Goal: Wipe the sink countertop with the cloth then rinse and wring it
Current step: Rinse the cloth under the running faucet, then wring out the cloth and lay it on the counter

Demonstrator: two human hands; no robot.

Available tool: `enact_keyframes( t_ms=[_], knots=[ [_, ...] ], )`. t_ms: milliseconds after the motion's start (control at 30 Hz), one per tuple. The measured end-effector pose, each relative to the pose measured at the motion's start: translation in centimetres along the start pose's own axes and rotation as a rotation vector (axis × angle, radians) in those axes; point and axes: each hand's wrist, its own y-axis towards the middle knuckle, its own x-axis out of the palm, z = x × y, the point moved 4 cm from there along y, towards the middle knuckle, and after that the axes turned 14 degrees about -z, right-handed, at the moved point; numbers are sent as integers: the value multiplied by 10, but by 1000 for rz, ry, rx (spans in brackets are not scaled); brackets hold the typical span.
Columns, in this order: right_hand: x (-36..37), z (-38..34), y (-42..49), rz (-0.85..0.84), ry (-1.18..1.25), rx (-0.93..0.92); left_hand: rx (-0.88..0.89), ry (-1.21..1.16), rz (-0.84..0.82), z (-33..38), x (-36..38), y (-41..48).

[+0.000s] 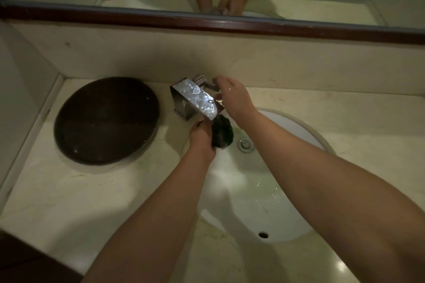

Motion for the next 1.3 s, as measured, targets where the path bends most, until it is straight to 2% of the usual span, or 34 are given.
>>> enact_keyframes(
  t_ms=[100,167,267,333,500,667,800,933,1067,1133,1233,1300],
  knots=[
    [-11,6,-10,-52,5,-14,25,-24,-6,-8,6,-12],
    [-21,18,-16,-25,-9,25,14,-9,-14,-14,14,-24],
    [-43,55,-34,-4,82,322,-9,69,-2,-28,27,-42],
    [-55,81,-53,-85,280,527,8,164,11,-32,34,-53],
    [-84,126,-107,-322,540,695,154,361,-95,-33,74,-94],
    [-77,129,-147,-561,762,638,266,389,-252,-29,117,-134],
    [-74,108,-162,-703,863,521,146,228,-334,-30,136,-156],
    [-78,88,-170,-941,958,440,75,68,-356,-34,136,-162],
    [-86,69,-174,-983,924,386,116,119,-306,-27,131,-152],
    [-88,63,-175,-1006,909,413,61,205,-310,-25,129,-149],
    [-89,56,-177,-1129,653,468,80,222,-309,-20,128,-147],
    [-87,52,-173,-1134,392,495,77,185,-299,-17,129,-150]
  ],
)
